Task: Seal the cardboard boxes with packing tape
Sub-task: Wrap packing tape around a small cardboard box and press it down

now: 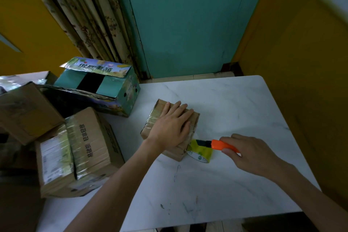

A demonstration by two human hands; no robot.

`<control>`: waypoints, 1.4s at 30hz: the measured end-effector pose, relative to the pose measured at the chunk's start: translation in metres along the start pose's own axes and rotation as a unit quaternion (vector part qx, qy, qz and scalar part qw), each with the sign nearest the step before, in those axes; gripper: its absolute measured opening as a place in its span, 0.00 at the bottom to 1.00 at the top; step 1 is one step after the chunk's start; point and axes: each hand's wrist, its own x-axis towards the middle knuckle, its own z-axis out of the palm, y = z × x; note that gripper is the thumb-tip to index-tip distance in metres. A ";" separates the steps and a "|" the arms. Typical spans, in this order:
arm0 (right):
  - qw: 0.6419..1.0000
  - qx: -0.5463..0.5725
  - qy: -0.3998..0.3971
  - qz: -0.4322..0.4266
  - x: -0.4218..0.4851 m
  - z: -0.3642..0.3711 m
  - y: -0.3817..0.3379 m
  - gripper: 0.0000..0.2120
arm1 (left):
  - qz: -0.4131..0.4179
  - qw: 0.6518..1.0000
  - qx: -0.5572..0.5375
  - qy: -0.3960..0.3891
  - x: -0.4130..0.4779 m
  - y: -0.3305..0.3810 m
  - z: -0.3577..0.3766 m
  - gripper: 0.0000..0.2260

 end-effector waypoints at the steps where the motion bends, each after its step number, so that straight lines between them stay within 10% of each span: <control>1: 1.000 -0.004 -0.004 -0.006 0.003 -0.001 -0.001 0.18 | 0.001 1.000 0.002 -0.001 0.000 0.000 0.000 0.27; 17: 0.992 -0.078 -0.079 -0.056 0.036 -0.002 -0.003 0.18 | 0.004 1.000 -0.003 0.006 0.002 -0.003 0.004 0.28; 27: 0.969 -0.184 -0.123 0.112 0.051 0.017 0.039 0.18 | 0.006 1.000 -0.006 0.008 0.002 -0.004 0.006 0.25; 42: 0.928 0.156 0.020 0.337 0.037 0.137 0.068 0.12 | -0.004 1.000 -0.010 0.014 0.002 -0.001 0.004 0.27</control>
